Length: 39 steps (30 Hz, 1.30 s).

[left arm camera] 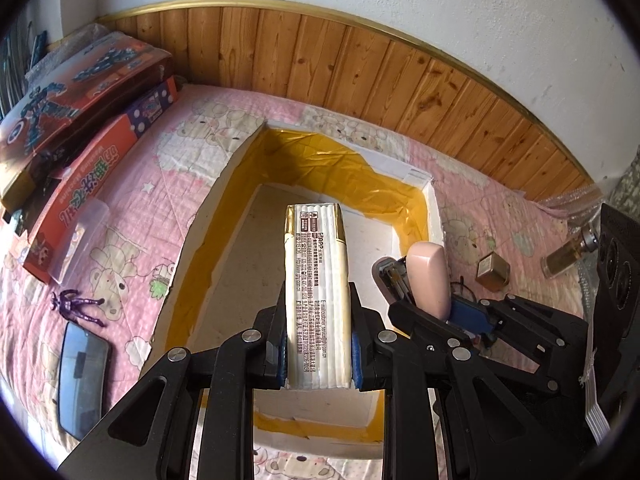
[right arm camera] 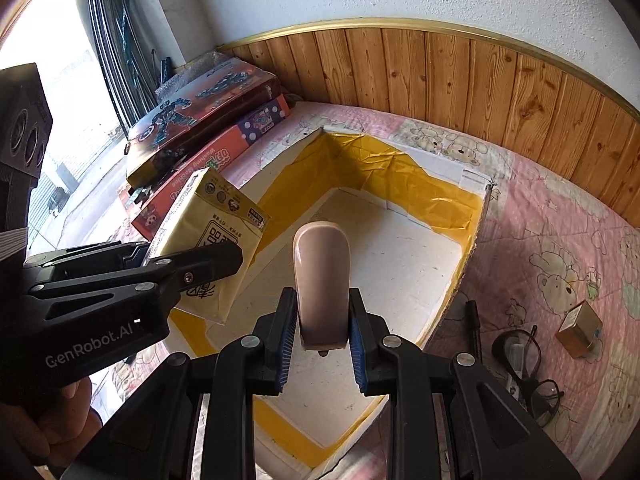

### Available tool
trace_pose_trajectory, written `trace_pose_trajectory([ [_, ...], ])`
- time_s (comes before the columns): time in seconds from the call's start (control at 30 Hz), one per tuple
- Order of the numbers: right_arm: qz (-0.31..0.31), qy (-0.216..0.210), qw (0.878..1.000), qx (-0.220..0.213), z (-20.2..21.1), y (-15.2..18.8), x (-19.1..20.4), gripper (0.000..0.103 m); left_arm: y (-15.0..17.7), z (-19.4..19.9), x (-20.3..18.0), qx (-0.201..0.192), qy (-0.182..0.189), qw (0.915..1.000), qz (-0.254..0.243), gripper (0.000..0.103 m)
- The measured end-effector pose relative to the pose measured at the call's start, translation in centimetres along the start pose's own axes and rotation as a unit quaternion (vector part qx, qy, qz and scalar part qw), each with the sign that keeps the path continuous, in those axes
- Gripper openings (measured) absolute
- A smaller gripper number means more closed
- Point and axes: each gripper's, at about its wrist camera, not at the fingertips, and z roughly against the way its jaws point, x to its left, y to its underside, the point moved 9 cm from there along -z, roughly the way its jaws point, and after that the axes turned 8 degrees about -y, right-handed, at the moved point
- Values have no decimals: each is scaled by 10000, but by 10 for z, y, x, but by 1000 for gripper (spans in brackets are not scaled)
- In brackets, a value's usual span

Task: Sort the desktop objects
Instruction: 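Carry the tissue pack and pink stapler over the white box with both grippers, then open both grippers to drop the tissue pack and stapler into the box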

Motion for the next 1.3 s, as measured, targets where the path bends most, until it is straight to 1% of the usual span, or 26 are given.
trace_pose_trajectory([
  [0.1,31,39,9999,139,-12,-7,-8,26,-5,-17,1,198,-45,9998,10,23],
  [0.2,86,124,9995,287,-25,-13,-17,26,-9,-38,2,476,-37,9988,46,23],
  [0.3,78,172,9986,484,-40,-17,-29,26,-11,-62,3,796,-18,9967,132,23],
  [0.47,214,338,9956,843,-66,-23,-40,26,-15,-96,0,1160,-74,9931,156,23],
  [0.53,286,449,9937,984,-76,-25,-45,26,-18,-108,-3,1282,-70,9917,88,23],
  [0.63,297,517,9897,1305,-94,-25,-54,26,-19,-129,-9,1474,-101,9890,-33,24],
  [0.7,341,577,9863,1508,-106,-24,-60,26,-20,-143,-7,1540,-258,9877,-70,24],
  [0.77,385,648,9838,1629,-114,-25,-65,26,-21,-154,-9,1601,-268,9866,-147,24],
  [0.8,412,678,9823,1697,-118,-24,-66,26,-22,-158,-8,1597,-336,9865,-142,24],
  [0.87,434,734,9806,1766,-124,-25,-69,26,-25,-165,-8,1589,-338,9866,-165,25],
  [0.93,389,764,9788,1860,-129,-25,-73,26,-27,-170,-5,1607,-355,9863,-82,26],
  [0.97,347,753,9794,1840,-129,-26,-74,27,-28,-170,-4,1610,-370,9862,-53,30],
  [1.07,303,880,9791,1807,-125,-31,-77,34,-30,-168,0,1598,-479,9860,-77,39],
  [1.17,284,846,9799,1783,-118,-31,-74,36,-29,-158,4,1638,-432,9855,-9,41],
  [1.3,327,738,9811,1756,-102,-27,-60,42,-27,-131,8,1602,-369,9864,8,42],
])
